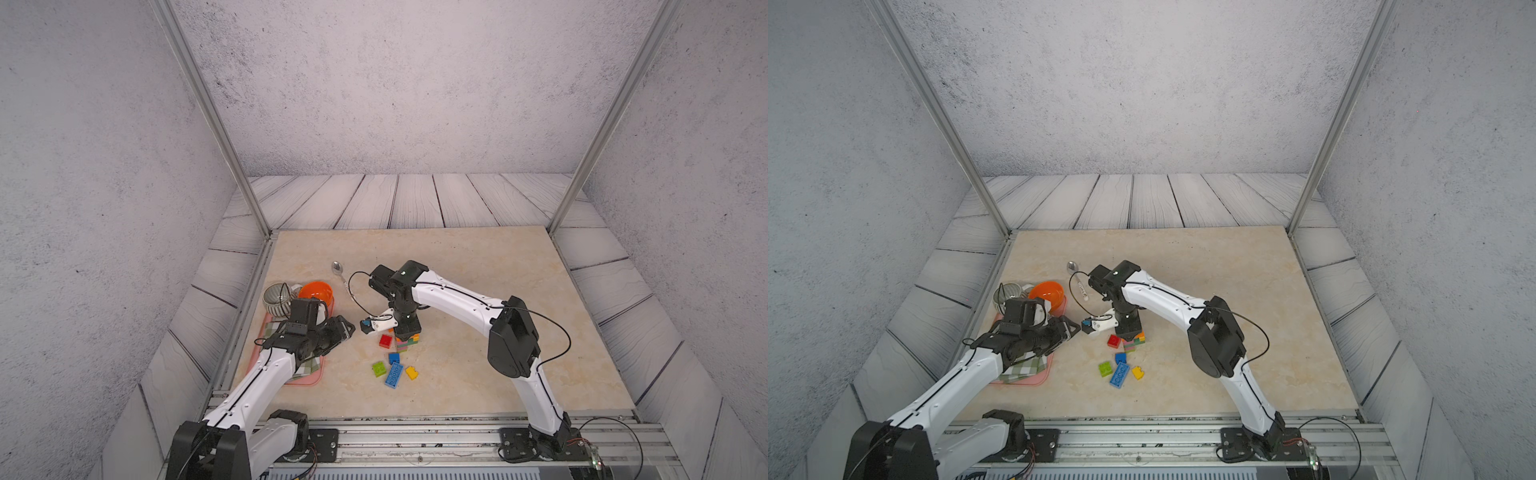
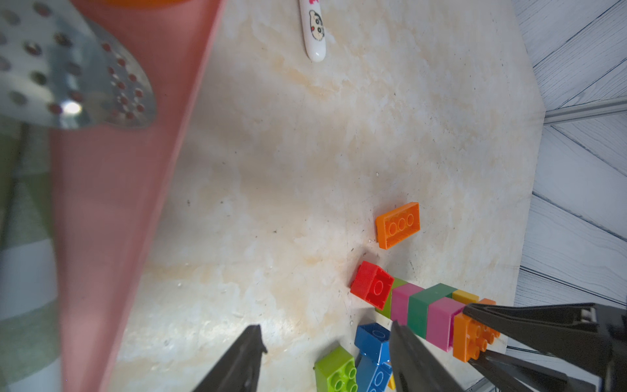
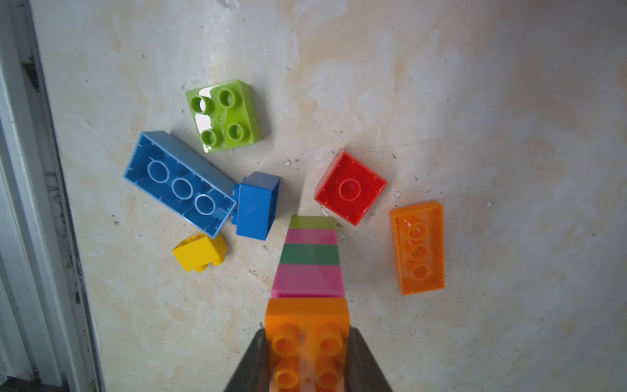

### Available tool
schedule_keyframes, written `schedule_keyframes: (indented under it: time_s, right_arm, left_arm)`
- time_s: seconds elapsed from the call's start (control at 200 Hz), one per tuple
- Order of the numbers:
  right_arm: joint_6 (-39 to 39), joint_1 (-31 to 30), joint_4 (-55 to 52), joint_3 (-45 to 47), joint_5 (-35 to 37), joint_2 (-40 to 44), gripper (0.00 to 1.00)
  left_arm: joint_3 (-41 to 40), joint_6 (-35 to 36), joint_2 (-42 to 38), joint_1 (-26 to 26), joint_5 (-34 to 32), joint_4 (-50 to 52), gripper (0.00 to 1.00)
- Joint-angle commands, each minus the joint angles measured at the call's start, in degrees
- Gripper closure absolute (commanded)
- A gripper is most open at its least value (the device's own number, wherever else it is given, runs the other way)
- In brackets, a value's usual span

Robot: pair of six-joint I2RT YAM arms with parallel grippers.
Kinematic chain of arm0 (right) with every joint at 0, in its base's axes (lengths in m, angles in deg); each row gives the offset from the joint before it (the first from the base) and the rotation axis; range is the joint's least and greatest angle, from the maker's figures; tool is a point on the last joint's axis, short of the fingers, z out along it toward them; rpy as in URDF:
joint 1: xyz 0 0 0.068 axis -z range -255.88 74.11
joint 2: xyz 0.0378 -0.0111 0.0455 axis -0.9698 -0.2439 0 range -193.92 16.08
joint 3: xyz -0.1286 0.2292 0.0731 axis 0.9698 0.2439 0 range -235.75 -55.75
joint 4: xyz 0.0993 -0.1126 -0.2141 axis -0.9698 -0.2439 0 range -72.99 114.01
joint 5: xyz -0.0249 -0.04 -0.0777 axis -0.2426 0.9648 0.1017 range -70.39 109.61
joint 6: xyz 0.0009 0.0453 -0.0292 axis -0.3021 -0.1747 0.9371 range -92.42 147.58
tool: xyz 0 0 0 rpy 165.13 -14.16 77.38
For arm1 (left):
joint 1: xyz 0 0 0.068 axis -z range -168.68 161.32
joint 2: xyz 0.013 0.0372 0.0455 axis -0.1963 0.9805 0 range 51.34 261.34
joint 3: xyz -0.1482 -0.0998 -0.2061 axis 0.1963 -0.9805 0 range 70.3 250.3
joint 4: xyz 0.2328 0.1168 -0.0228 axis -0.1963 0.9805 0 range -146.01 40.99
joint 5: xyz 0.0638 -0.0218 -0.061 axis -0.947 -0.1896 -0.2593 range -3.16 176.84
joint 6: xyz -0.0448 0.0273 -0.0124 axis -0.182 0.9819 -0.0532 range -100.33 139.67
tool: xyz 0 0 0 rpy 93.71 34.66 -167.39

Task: Assemble the letter p with lego
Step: Assemble the lego brick with the lego brick.

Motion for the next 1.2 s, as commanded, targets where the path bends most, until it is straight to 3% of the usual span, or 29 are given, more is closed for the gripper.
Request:
schedule_keyframes:
  time_s: [0.0, 0.676, 1.196]
  right_arm:
    - [-1.11, -0.25, -0.9, 1.03, -0.41, 0.76, 1.0]
    - [-3.37, -0.39, 0.92, 5.46, 0.13, 0.05, 1.0]
    - [-6.45, -0.3, 3.87, 7.97, -0.76, 4.58, 1.0]
  left_arm:
    - [-0.53, 0.88, 0.2, -0.55, 0.55, 0.07, 0.36]
    - [-0.39, 0.88, 0.13, -0.86, 0.82, 0.0, 0.37]
    - [-0.45, 0.86, -0.18, -0.96, 0.65, 0.26, 0.37]
